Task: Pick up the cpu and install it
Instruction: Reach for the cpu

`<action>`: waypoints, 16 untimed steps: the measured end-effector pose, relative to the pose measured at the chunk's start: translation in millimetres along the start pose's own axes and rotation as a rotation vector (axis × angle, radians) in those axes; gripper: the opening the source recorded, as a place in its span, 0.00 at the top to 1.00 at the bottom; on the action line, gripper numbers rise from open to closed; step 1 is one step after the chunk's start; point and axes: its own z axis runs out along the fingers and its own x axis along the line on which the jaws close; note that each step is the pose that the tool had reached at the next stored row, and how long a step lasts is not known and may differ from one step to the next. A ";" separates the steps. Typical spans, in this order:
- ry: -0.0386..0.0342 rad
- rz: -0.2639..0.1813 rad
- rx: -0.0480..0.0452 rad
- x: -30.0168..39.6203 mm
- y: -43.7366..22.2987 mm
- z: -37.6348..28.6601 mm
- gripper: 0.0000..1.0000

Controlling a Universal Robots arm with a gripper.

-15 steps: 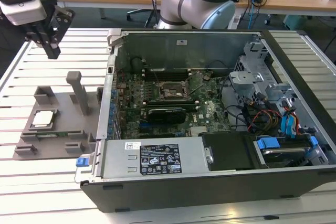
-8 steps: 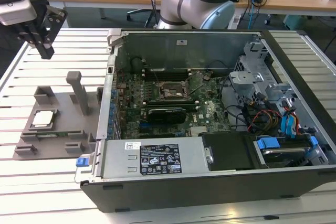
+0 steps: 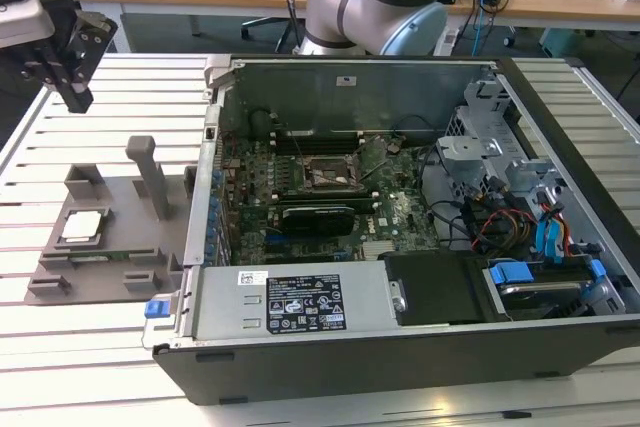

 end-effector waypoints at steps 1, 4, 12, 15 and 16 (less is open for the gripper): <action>0.0000 0.000 0.0000 2.3 -0.2 0.0 0.89; 0.0000 0.000 -0.0001 11.4 -0.8 -0.1 0.89; 0.0000 0.000 -0.0001 25.9 -1.9 -0.2 0.89; 0.0000 0.000 -0.0001 32.7 -2.5 -0.2 0.89; 0.0000 0.000 0.0000 34.9 -2.6 -0.2 0.89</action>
